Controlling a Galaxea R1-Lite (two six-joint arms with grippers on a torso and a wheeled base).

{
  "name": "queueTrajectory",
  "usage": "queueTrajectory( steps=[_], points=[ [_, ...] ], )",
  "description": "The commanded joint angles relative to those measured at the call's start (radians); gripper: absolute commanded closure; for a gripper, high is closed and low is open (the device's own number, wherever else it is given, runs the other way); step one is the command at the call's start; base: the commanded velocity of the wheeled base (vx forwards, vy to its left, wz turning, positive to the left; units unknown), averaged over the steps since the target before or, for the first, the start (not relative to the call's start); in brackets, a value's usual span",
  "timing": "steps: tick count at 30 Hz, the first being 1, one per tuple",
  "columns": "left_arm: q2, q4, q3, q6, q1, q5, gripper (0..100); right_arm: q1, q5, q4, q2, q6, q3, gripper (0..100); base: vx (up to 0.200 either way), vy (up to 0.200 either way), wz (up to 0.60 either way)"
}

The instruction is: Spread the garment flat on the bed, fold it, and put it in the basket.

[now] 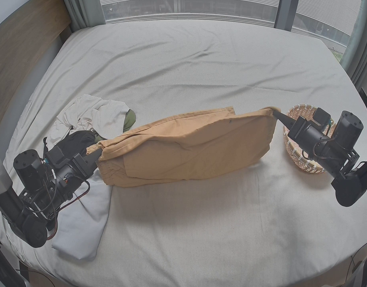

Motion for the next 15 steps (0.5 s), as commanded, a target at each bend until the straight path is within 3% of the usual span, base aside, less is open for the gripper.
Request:
queueTrajectory(
  steps=[1, 8, 15],
  points=[
    [0.041, 0.000, -0.007, -0.003, 0.002, 0.015, 100, -0.005, 0.000, 0.002, 0.013, 0.000, -0.037, 100, 0.000, 0.000, 0.00],
    [0.073, 0.001, -0.041, -0.010, 0.006, 0.033, 100, 0.000, 0.018, 0.114, 0.040, 0.000, -0.148, 100, 0.000, 0.000, 0.00],
    [0.131, 0.003, -0.098, -0.023, 0.011, 0.093, 100, -0.005, 0.018, 0.124, 0.140, 0.000, -0.255, 100, 0.000, 0.000, 0.00]
  ],
)
